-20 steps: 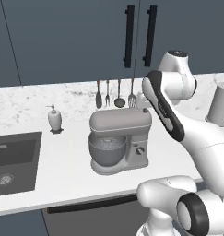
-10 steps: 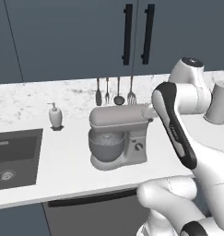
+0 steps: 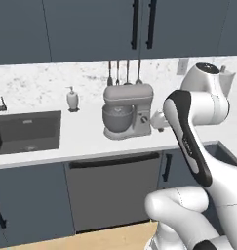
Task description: Navigate to the toaster.
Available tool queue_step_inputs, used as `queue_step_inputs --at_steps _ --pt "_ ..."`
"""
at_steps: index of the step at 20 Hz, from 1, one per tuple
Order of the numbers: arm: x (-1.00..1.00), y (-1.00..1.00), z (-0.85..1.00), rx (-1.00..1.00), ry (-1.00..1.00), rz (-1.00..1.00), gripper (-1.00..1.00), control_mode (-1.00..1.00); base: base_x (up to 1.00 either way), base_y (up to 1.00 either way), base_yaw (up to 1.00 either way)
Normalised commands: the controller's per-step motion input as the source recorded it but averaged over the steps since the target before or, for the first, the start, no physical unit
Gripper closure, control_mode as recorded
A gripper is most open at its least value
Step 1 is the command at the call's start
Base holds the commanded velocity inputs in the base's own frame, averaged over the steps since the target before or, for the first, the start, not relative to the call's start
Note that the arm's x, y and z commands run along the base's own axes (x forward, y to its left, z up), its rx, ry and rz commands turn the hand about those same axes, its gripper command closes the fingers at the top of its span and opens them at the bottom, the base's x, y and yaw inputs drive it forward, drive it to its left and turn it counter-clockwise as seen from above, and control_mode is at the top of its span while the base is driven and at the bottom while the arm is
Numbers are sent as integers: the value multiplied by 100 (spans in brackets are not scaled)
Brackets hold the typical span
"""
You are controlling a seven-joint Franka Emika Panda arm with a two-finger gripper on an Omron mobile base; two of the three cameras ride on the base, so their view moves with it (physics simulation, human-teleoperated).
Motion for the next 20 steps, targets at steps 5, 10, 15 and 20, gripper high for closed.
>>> queue_step_inputs --at_steps 5,10,15,20 --pt "0 0 0 0 0 0 -100 100 -3 65 -39" --pt "0 0 0 0 0 0 -100 100 0 100 -61" --pt "0 0 0 0 0 0 -100 100 0 60 -85" --pt "0 0 0 0 0 0 -100 100 0 3 -100"
